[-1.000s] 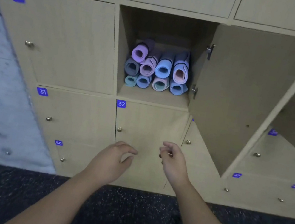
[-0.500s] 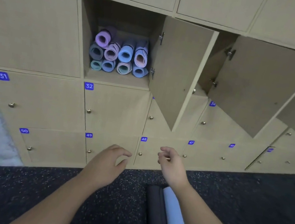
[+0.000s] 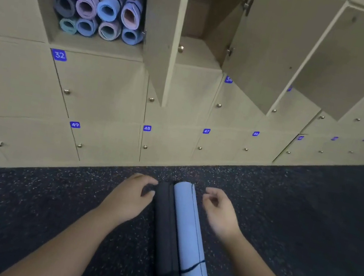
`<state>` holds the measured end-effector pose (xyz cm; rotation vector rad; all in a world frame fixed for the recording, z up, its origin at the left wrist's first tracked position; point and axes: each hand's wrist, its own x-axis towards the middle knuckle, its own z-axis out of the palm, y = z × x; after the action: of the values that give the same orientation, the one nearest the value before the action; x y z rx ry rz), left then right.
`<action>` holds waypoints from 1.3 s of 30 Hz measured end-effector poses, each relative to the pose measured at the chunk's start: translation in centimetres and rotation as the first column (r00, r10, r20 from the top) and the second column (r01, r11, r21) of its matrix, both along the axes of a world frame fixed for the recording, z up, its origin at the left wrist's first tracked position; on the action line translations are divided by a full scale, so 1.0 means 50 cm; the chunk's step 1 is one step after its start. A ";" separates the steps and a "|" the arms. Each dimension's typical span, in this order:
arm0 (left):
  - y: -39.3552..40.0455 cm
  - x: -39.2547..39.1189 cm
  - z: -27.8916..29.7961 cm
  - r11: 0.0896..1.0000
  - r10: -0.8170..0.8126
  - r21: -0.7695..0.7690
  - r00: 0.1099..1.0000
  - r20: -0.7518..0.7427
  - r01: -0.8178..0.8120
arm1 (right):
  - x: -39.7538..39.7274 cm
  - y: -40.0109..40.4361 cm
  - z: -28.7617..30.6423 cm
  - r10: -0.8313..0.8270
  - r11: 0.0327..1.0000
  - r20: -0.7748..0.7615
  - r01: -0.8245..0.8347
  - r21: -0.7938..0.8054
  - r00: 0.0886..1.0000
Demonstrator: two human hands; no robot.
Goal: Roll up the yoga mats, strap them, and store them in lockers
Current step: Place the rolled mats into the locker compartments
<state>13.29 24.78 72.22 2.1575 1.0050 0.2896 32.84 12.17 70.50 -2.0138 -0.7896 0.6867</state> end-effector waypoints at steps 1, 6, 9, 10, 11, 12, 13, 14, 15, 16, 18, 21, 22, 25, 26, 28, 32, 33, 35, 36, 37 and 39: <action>-0.021 0.026 -0.011 1.000 -0.018 -0.009 1.000 -0.006 0.018 | 0.024 -0.029 -0.008 -0.022 1.000 0.005 0.022 -0.013 1.000; -0.087 0.131 -0.063 0.987 -0.146 -0.083 0.987 -0.066 0.140 | 0.126 -0.121 -0.049 -0.120 0.990 -0.008 0.119 -0.069 0.993; -0.075 0.187 -0.092 0.981 -0.182 -0.094 0.977 -0.114 0.172 | 0.175 -0.130 -0.083 -0.153 0.984 -0.045 0.148 -0.102 0.987; -0.066 0.210 -0.105 0.980 -0.187 -0.097 0.975 -0.123 0.176 | 0.192 -0.127 -0.097 -0.165 0.981 -0.067 0.157 -0.115 0.984; -0.054 0.234 -0.120 0.979 -0.190 -0.100 0.973 -0.132 0.178 | 0.208 -0.121 -0.112 -0.174 0.978 -0.083 0.162 -0.128 0.981; -0.040 0.259 -0.139 0.978 -0.195 -0.104 0.971 -0.141 0.182 | 0.226 -0.114 -0.128 -0.180 0.975 -0.094 0.165 -0.147 0.979; -0.027 0.285 -0.161 0.976 -0.202 -0.117 0.967 -0.152 0.186 | 0.242 -0.107 -0.148 -0.191 0.971 -0.109 0.171 -0.168 0.976; -0.015 0.312 -0.186 0.972 -0.212 -0.134 0.963 -0.164 0.192 | 0.260 -0.100 -0.168 -0.207 0.964 -0.121 0.182 -0.191 0.971; -0.003 0.341 -0.214 0.967 -0.227 -0.158 0.957 -0.182 0.199 | 0.278 -0.092 -0.190 -0.228 0.956 -0.135 0.196 -0.219 0.964; 0.006 0.366 -0.243 0.960 -0.246 -0.185 0.948 -0.203 0.209 | 0.295 -0.085 -0.210 -0.243 0.947 -0.146 0.201 -0.252 0.959; 0.024 0.420 -0.301 0.940 -0.301 -0.235 0.924 -0.236 0.246 | 0.332 -0.070 -0.252 -0.239 0.935 -0.144 0.188 -0.302 0.960; 0.047 0.496 -0.389 0.917 -0.346 -0.297 0.899 -0.267 0.265 | 0.385 -0.048 -0.335 -0.246 0.912 -0.158 0.174 -0.371 0.956; 0.052 0.514 -0.422 0.918 -0.334 -0.312 0.902 -0.272 0.245 | 0.397 -0.043 -0.369 -0.244 0.902 -0.175 0.157 -0.403 0.954; 0.049 0.551 -0.529 0.921 -0.281 -0.349 0.915 -0.290 0.172 | 0.424 -0.028 -0.485 -0.231 0.860 -0.215 0.097 -0.500 0.949; 0.044 0.555 -0.573 0.918 -0.269 -0.368 0.915 -0.302 0.148 | 0.429 -0.025 -0.528 -0.212 0.846 -0.231 0.060 -0.530 0.950; 0.026 0.556 -0.666 0.899 -0.239 -0.432 0.911 -0.338 0.075 | 0.436 -0.018 -0.609 -0.172 0.816 -0.260 -0.010 -0.579 0.950; -0.024 0.563 -0.871 0.854 -0.182 -0.518 0.905 -0.384 -0.048 | 0.455 -0.017 -0.793 -0.111 0.765 -0.340 -0.138 -0.630 0.934; -0.038 0.568 -0.916 0.837 -0.159 -0.540 0.903 -0.400 -0.092 | 0.460 -0.017 -0.841 -0.089 0.754 -0.364 -0.176 -0.632 0.927; -0.060 0.583 -1.029 0.808 -0.128 -0.570 0.901 -0.415 -0.147 | 0.472 -0.019 -0.945 -0.052 0.737 -0.406 -0.239 -0.632 0.912; -0.071 0.592 -1.090 0.796 -0.114 -0.582 0.905 -0.411 -0.164 | 0.481 -0.021 -0.995 -0.038 0.732 -0.416 -0.258 -0.630 0.909; -0.081 0.600 -1.151 0.787 -0.116 -0.594 0.907 -0.404 -0.164 | 0.491 -0.021 -1.045 -0.019 0.727 -0.415 -0.273 -0.630 0.909; -0.099 0.618 -1.254 0.763 -0.094 -0.612 0.902 -0.421 -0.207 | 0.509 -0.025 -1.138 0.037 0.692 -0.407 -0.317 -0.649 0.913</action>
<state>44.18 19.82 9.50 1.5596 1.1951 -0.4861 58.28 10.91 13.59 -2.3671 -0.5333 1.6400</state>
